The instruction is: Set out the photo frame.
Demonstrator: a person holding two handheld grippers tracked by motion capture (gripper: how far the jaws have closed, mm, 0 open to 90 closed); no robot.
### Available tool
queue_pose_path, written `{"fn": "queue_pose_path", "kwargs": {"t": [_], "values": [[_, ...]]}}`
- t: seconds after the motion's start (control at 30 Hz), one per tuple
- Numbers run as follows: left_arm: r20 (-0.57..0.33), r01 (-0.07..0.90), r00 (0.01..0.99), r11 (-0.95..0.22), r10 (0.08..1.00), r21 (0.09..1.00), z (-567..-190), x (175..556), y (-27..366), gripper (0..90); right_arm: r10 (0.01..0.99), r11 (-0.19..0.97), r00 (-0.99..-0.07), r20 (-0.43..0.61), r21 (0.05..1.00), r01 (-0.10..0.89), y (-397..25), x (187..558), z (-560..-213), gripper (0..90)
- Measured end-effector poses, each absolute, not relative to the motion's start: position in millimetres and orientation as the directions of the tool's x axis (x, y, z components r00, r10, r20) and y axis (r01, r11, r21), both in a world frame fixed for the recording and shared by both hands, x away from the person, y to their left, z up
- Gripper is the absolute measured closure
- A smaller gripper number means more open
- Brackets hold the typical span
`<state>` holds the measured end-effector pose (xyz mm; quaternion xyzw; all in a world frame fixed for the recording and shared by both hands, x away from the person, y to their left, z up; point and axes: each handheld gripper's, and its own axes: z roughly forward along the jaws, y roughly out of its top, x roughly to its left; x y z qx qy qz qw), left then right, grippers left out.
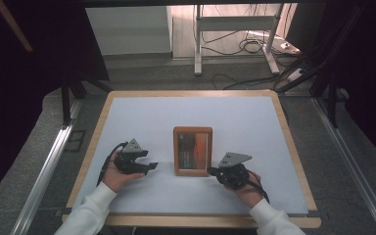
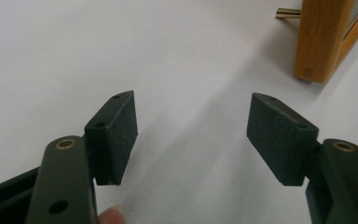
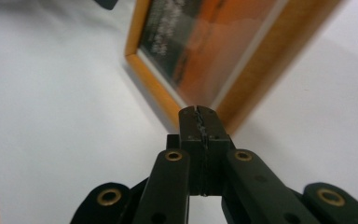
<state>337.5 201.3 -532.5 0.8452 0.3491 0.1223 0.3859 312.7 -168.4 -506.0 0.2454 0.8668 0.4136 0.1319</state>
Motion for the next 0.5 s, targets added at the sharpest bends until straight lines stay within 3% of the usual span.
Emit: {"fn": "queue_pose_path", "kwargs": {"t": [0.17,0.3,0.5], "values": [[-0.058,0.49,0.724,-0.453,0.687,0.745,-530.0,334.2,202.1,33.3,0.566,0.508,-0.824,-0.02,0.796,0.33,-184.9,316.5,-504.3,88.8],[-0.048,0.482,0.716,-0.443,0.696,0.756,-527.0,328.4,201.3,33.3,0.583,0.49,-0.812,-0.01,0.802,0.342,-195.3,317.3,-502.7,82.1],[-0.043,0.471,0.72,-0.441,0.693,0.764,-525.0,316.6,199.3,33.4,0.635,0.422,-0.772,0.035,0.821,0.384,-220.4,308.3,-500.1,48.2]]}}
